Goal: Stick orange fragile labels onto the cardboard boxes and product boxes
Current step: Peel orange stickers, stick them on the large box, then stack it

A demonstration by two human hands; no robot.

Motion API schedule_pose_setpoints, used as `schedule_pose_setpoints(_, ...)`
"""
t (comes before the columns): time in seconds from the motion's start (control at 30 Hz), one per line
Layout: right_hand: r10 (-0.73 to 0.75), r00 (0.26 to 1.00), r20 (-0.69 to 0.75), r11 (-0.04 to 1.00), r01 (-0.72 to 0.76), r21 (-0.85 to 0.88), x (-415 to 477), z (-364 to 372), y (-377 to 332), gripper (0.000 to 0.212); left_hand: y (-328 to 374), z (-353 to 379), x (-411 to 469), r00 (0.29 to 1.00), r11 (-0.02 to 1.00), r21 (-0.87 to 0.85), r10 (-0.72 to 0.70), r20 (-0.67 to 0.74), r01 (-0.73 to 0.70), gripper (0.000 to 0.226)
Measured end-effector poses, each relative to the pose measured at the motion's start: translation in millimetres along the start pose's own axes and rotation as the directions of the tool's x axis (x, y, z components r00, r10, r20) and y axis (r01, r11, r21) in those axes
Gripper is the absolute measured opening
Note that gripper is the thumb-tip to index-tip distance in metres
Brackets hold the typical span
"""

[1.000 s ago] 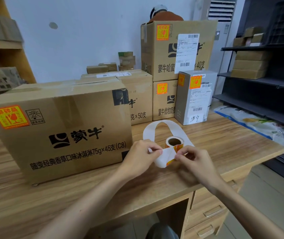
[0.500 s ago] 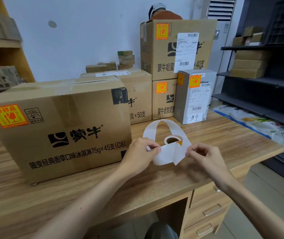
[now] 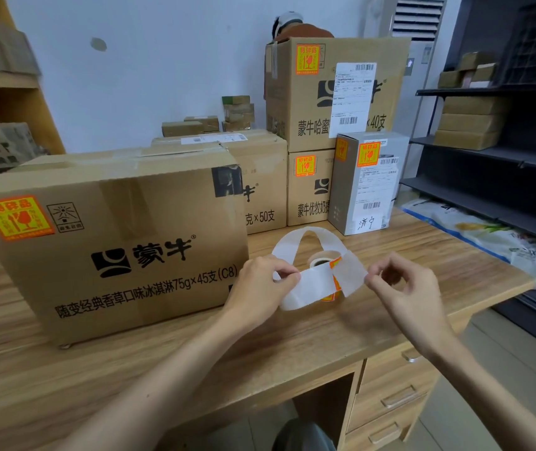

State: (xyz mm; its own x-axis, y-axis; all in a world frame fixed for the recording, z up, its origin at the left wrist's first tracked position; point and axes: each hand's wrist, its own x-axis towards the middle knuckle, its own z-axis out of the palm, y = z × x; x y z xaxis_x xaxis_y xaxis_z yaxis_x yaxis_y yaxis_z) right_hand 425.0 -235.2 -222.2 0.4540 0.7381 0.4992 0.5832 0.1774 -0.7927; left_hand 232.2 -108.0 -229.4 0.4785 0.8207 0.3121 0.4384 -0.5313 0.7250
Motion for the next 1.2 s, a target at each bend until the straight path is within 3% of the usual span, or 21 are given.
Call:
schedule_pose_setpoints(0.13, -0.301, 0.953, 0.045, 0.897, 0.299, -0.324, -0.9, 10.2, -7.1, 0.016, 7.6, -5.9, -5.5, 0.988, 0.996, -0.044, 0.075, -0.138, -0.081, 0.012)
schedule_pose_setpoints(0.2, -0.443, 0.893, 0.082, 0.783, 0.43, -0.449, 0.3, 18.6, -10.4, 0.009, 15.6, -8.7, -10.2, 0.984, 0.98, -0.189, 0.021, -0.177, -0.055, 0.011)
schedule_pose_setpoints(0.27, -0.56, 0.821, 0.112, 0.659, 0.522, -0.542, 0.9, 29.5, -15.0, 0.011, 23.4, -12.0, -15.4, 0.989, 0.941, -0.337, -0.081, -0.125, 0.034, 0.019)
schedule_pose_setpoints(0.37, -0.654, 0.743, 0.142, 0.511, 0.572, -0.642, -0.9, 48.4, -21.9, 0.013, 30.3, -16.3, -22.1, 0.978, 0.873, -0.464, -0.198, -0.059, 0.148, 0.027)
schedule_pose_setpoints(0.53, -0.733, 0.662, 0.158, 0.413, 0.617, -0.67, -4.9, 72.8, -30.7, 0.021, 23.8, -24.3, -25.6, 0.948, 0.851, -0.475, -0.303, -0.094, 0.224, 0.028)
schedule_pose_setpoints(0.6, -0.725, 0.665, 0.18, 0.446, 0.653, -0.612, -6.4, 78.2, -34.3, 0.024, 18.1, -32.6, -26.3, 0.952, 0.857, -0.466, -0.292, -0.09, 0.219, 0.021)
schedule_pose_setpoints(0.67, -0.65, 0.743, 0.162, 0.605, 0.634, -0.482, -6.2, 80.3, -37.4, 0.023, 12.3, -46.3, -29.8, 0.968, 0.876, -0.442, -0.242, -0.06, 0.192, 0.018)
schedule_pose_setpoints(0.77, -0.386, 0.917, 0.103, 0.883, 0.4, -0.246, 0.8, 82.2, -43.9, 0.02, 0.8, -73.5, -38.1, 0.987, 0.921, -0.363, -0.16, -0.016, 0.143, 0.017)
schedule_pose_setpoints(0.83, -0.224, 0.962, 0.157, 0.97, 0.236, -0.061, 7.3, 86.9, -50.5, 0.016, -5.8, -92.5, -45.1, 0.992, 0.937, -0.325, -0.129, 0.014, 0.127, 0.017)
schedule_pose_setpoints(0.9, -0.134, 0.956, 0.26, 0.987, 0.105, 0.122, 10.4, 95.2, -61.7, 0.009, -10.4, -110.4, -52.0, 0.995, 0.958, -0.268, -0.099, 0.023, 0.102, 0.018)
schedule_pose_setpoints(1.0, -0.117, 0.929, 0.351, 0.958, 0.013, 0.286, 7.5, 112.7, -79.3, 0.006, -15.7, -133.4, -61.9, 0.998, 0.983, -0.174, -0.054, 0.013, 0.055, 0.017)
schedule_pose_setpoints(1.2, -0.11, 0.886, 0.451, 0.921, -0.079, 0.381, 3.1, 140.3, -110.1, 0.007, -24.4, -171.9, -79.2, 0.998, 0.994, -0.104, -0.048, -0.038, 0.044, 0.013)
